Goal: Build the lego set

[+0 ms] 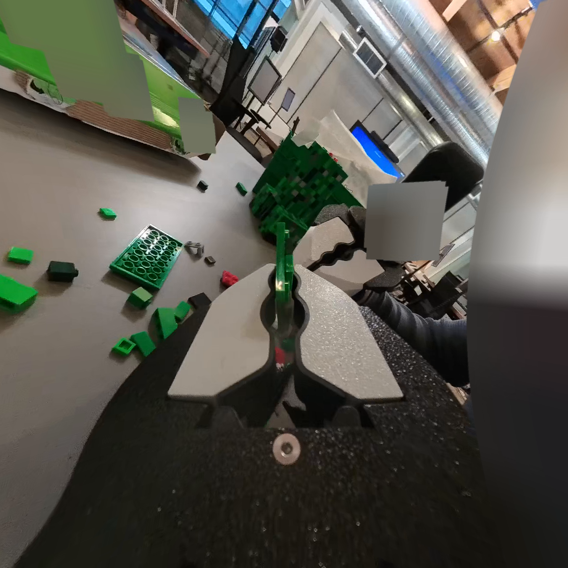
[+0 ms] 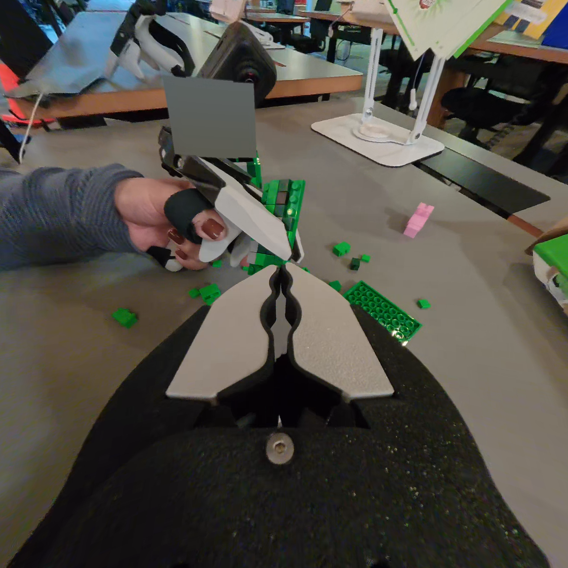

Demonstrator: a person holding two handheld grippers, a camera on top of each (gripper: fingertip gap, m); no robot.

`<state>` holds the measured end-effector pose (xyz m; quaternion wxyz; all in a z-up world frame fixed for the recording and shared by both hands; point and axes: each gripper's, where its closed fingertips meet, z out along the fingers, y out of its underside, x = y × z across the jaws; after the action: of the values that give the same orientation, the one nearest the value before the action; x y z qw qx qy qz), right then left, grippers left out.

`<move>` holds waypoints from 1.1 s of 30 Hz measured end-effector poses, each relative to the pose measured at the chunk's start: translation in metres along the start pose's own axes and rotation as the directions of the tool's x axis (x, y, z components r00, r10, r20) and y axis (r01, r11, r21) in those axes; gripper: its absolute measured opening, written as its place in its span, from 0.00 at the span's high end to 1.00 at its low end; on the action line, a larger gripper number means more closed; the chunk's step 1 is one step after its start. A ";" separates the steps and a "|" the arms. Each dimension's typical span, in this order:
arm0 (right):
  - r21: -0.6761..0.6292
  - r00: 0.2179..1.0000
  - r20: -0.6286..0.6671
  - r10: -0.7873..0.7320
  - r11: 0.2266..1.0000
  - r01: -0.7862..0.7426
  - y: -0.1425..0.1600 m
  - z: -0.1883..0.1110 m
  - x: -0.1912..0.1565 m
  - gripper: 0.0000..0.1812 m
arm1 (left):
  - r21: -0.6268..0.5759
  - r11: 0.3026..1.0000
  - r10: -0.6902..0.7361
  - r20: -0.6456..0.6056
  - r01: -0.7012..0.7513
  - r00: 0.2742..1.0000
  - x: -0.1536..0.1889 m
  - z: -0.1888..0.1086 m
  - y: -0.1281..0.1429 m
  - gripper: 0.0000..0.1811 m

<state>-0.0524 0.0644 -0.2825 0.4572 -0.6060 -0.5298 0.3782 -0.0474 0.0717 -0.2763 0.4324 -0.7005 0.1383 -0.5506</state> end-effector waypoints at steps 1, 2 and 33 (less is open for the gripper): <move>0.001 1.000 0.000 -0.006 1.000 0.006 0.000 0.000 0.000 1.00 | 0.002 1.000 0.007 0.005 -0.007 1.000 0.000 0.000 0.000 0.97; 0.011 1.000 -0.006 -0.012 1.000 0.012 0.000 0.000 0.001 1.00 | 0.014 1.000 0.013 0.005 -0.013 1.000 0.000 0.000 -0.002 0.97; -0.292 0.970 0.218 0.106 0.956 -0.039 0.041 -0.021 -0.016 0.92 | -0.641 -0.281 0.952 -0.094 -0.714 -0.290 -0.024 0.000 0.030 0.77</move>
<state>-0.0231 0.0449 -0.3162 0.2858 -0.6366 -0.6056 0.3825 -0.0473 0.0708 -0.3149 0.5233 -0.5171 0.6344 0.2372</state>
